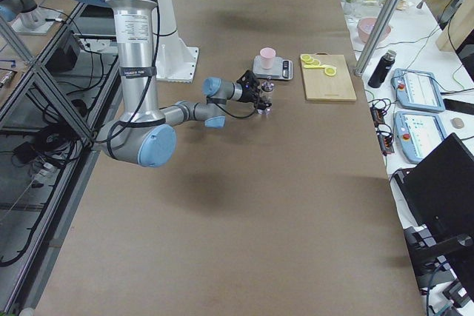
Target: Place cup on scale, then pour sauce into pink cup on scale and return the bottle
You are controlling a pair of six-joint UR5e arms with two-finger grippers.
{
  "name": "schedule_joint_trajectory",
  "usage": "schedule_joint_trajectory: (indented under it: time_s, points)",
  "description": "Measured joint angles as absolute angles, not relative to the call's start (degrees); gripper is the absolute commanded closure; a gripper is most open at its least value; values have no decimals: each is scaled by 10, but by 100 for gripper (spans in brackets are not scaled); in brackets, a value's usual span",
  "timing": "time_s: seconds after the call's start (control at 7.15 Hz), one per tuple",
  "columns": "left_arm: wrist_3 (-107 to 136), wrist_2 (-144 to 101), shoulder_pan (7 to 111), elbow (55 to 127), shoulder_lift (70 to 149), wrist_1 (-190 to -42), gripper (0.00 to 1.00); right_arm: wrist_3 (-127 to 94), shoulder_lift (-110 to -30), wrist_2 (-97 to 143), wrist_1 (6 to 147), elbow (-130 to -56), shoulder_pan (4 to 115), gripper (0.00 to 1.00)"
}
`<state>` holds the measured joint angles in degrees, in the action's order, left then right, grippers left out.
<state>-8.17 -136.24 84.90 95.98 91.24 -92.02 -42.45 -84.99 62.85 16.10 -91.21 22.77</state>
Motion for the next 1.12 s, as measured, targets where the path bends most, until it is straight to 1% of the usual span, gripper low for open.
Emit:
schedule_joint_trajectory:
  time_s: [0.42,0.84,1.12]
  points:
    - [-82,-1363,849,960,912,-920,0,-425,-866,609,148,-915,209,1]
    - [-82,-1362,850,960,912,-920,0,-425,-918,595,110,-926,186,1]
    - [-82,-1362,850,960,912,-920,0,-425,-927,571,102,-927,161,1]
